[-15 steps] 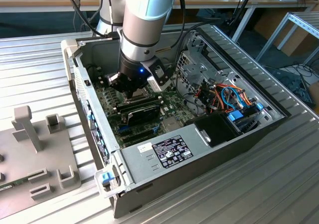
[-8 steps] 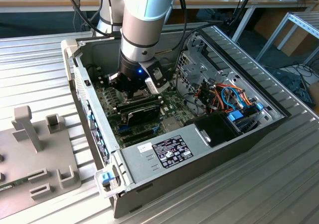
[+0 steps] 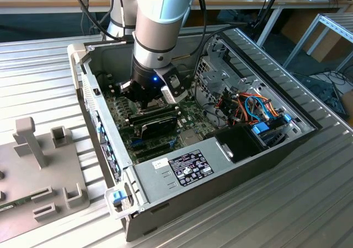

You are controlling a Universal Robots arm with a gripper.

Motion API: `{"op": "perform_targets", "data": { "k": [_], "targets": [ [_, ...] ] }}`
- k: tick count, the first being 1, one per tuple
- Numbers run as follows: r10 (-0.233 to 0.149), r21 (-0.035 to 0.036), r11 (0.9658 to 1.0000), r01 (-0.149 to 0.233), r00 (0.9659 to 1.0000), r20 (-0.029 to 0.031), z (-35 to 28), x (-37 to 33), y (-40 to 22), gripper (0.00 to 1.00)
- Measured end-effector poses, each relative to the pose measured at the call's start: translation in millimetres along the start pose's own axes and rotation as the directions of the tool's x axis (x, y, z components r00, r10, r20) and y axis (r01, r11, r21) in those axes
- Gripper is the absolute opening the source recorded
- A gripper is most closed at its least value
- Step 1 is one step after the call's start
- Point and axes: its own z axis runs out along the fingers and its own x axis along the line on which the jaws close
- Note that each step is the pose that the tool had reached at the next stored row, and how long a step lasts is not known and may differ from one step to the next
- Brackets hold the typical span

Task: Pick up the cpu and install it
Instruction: 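Install the second cpu locking lever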

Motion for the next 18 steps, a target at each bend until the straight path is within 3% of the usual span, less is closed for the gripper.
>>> {"op": "perform_targets", "data": {
  "k": [7, 18],
  "targets": [
    [-0.057, -0.0016, 0.9984, 0.057, 0.9983, -0.0081, 0.2, 0.0, -0.1, 0.11],
    [-0.105, -0.0031, 0.9944, 0.105, 0.9943, -0.0148, 0.6, -0.1, -1.2, 0.11]
  ]
}}
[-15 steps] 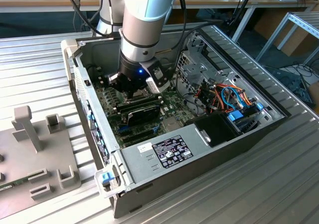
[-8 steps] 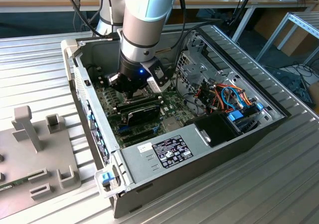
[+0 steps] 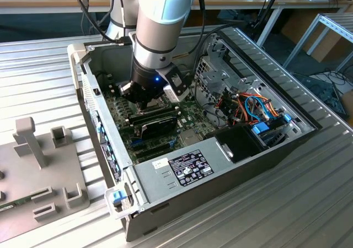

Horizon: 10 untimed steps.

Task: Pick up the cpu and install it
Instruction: 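Install the second cpu locking lever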

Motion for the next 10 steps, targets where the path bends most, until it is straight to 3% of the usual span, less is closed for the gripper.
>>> {"op": "perform_targets", "data": {
  "k": [2, 6, 10],
  "targets": [
    [-0.012, -0.0011, 0.9999, 0.012, 0.9999, -0.0015, 1.5, 0.1, -0.2, 0.11],
    [-0.017, -0.0202, 0.9997, 0.017, 0.9999, -0.0011, 1.8, 0.1, -0.2, 0.11],
    [-0.018, -0.0236, 0.9996, 0.018, 0.9998, -0.0003, 3.3, 1.2, -0.4, 0.11]
  ]
}}
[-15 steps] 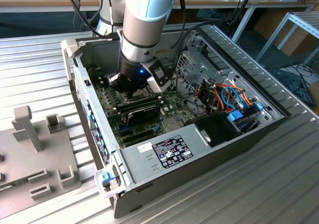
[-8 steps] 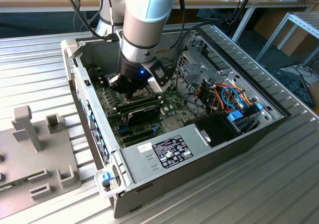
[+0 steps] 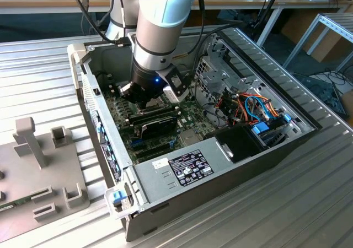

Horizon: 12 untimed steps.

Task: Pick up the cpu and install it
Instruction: 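Install the second cpu locking lever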

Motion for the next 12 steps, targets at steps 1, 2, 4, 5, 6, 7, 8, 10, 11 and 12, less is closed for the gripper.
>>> {"op": "perform_targets", "data": {
  "k": [1, 2, 4, 5, 6, 7, 8, 10, 11, 12],
  "targets": [
    [-0.001, 0.0002, 1.0000, 0.001, 1.0000, -0.0002, 1.2, 1.0, -0.2, 0.11],
    [-0.001, 0.0000, 1.0000, 0.001, 1.0000, -0.0002, 2.1, 1.6, -0.3, 0.11],
    [-0.001, 0.0002, 1.0000, 0.001, 1.0000, -0.0005, 3.5, 2.7, -0.6, 0.11],
    [-0.002, 0.0002, 1.0000, 0.002, 1.0000, -0.0005, 4.4, 3.3, -0.8, 0.11],
    [-0.003, 0.0002, 1.0000, 0.003, 1.0000, -0.0007, 6.4, 4.0, -1.1, 0.11],
    [-0.004, 0.0002, 1.0000, 0.004, 1.0000, -0.0008, 13.7, 4.4, -2.3, 0.11],
    [-0.004, 0.0001, 1.0000, 0.004, 1.0000, -0.0008, 17.3, 4.5, -0.7, 0.11],
    [-0.004, 0.0002, 1.0000, 0.004, 1.0000, -0.0009, 17.8, 4.5, -0.3, 0.11],
    [-0.004, 0.0001, 1.0000, 0.004, 1.0000, -0.0008, 18.2, 4.5, -0.3, 0.11],
    [-0.004, 0.0000, 1.0000, 0.004, 1.0000, -0.0008, 19.0, 4.6, -0.4, 0.11]
  ]
}}
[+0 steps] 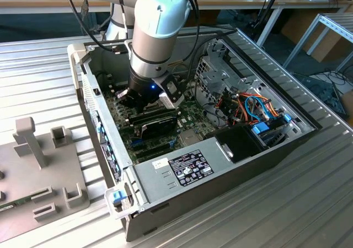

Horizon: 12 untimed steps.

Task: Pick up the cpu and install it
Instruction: 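Install the second cpu locking lever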

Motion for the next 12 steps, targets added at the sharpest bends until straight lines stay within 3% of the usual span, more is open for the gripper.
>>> {"op": "perform_targets", "data": {
  "k": [12],
  "targets": [
    [0.000, 0.0000, 1.0000, 0.000, 1.0000, 0.0008, 5.2, 0.4, -0.2, 0.11]
  ]
}}
